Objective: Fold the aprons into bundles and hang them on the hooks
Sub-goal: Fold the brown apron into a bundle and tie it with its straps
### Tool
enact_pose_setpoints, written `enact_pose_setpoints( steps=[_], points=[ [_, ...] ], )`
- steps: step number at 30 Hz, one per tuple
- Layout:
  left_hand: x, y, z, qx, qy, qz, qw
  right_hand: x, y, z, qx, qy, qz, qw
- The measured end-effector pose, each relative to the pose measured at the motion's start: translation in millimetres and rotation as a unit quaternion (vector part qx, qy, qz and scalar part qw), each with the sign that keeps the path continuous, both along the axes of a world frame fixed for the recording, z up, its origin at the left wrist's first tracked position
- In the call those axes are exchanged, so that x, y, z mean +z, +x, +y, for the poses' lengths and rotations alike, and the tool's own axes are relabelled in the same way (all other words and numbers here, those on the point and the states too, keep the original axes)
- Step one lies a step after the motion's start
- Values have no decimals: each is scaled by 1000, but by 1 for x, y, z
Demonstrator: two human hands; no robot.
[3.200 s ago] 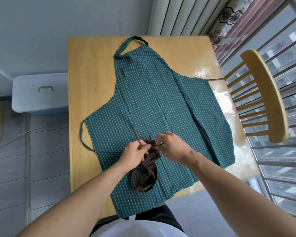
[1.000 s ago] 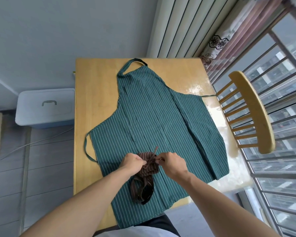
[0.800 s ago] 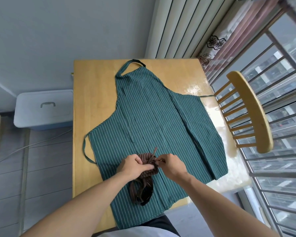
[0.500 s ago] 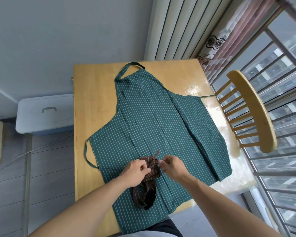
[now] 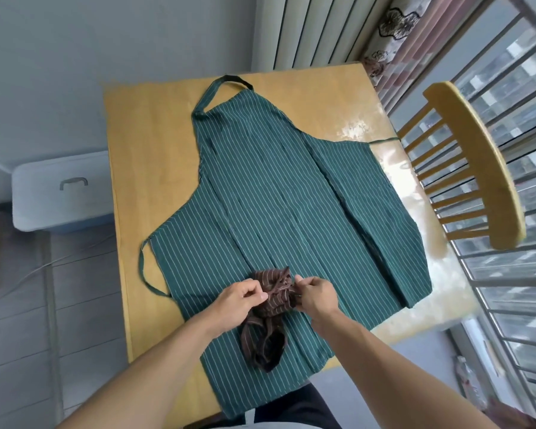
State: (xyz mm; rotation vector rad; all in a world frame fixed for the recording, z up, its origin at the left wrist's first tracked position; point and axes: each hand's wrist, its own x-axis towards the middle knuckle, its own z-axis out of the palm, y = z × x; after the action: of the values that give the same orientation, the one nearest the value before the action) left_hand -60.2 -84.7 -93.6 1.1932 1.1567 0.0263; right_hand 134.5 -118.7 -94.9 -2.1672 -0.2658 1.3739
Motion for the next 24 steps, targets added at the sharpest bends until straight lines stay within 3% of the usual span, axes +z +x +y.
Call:
enact_pose_setpoints(
  steps=[5, 10, 13, 16, 19, 21, 24],
  points=[
    [3, 21, -17, 91, 102, 101, 985, 6, 17, 10, 129, -10, -43, 991],
    [28, 20, -13, 227, -41, 82, 970, 42, 10, 7, 305, -22, -71, 950],
    [36, 3, -13, 281, 22, 102, 954, 40, -3, -6, 362, -24, -114, 925],
    [35, -18, -12, 252, 54, 128, 958, 36, -17, -14, 302, 3, -110, 947],
    [45, -20, -8, 180, 14, 78, 981, 48, -20, -20, 246, 63, -75, 964],
    [66, -9, -4, 125, -9, 29, 992, 66, -8, -27, 246, 116, -57, 960],
    [104, 17, 0, 47, 47, -2, 998, 103, 17, -41, 266, 178, 0, 947]
  ],
)
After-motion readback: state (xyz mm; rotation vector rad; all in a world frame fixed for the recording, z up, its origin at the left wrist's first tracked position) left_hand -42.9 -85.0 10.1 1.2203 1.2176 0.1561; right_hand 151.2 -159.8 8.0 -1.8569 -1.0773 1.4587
